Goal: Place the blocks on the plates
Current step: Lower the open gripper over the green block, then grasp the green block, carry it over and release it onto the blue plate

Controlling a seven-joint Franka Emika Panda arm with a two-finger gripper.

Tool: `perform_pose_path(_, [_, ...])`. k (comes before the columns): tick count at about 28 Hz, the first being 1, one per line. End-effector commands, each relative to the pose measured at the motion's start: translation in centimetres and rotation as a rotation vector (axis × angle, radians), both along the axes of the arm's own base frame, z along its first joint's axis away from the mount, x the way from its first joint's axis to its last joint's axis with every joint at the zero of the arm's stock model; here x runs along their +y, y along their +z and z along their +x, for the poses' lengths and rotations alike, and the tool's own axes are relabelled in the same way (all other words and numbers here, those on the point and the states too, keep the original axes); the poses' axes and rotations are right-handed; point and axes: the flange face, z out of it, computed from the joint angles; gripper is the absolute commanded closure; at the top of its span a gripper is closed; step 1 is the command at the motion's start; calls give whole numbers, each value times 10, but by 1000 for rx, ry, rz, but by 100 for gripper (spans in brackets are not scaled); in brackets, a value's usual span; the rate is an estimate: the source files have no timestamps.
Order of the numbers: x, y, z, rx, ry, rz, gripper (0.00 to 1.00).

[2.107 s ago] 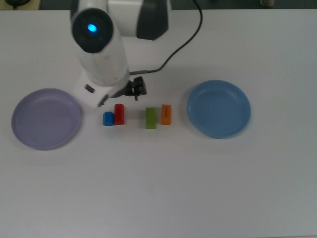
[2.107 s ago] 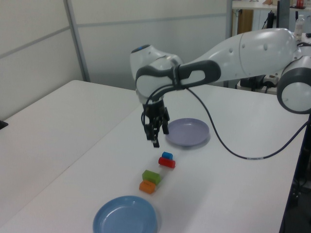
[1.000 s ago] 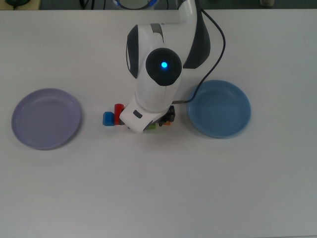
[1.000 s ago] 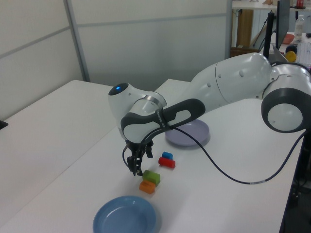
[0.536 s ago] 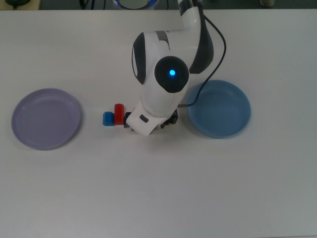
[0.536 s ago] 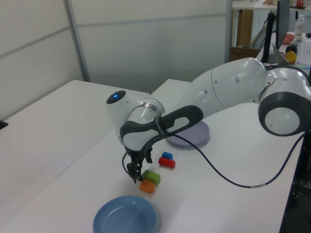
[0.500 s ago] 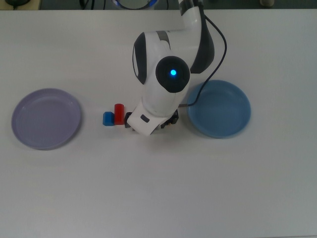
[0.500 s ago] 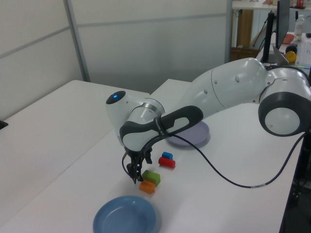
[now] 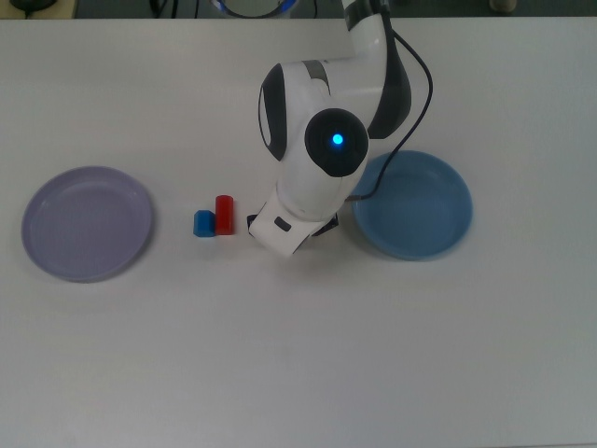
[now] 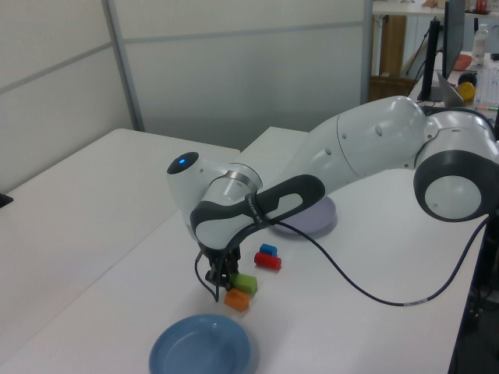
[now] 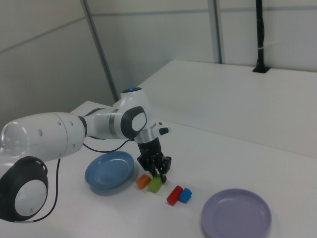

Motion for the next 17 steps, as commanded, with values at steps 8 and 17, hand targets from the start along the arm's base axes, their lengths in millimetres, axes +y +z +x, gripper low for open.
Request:
perform_pose_path(8, [0, 12, -3, -23, -14, -16, 100])
perform_pose_path(17, [19, 78, -6, -107, -22, 43, 100])
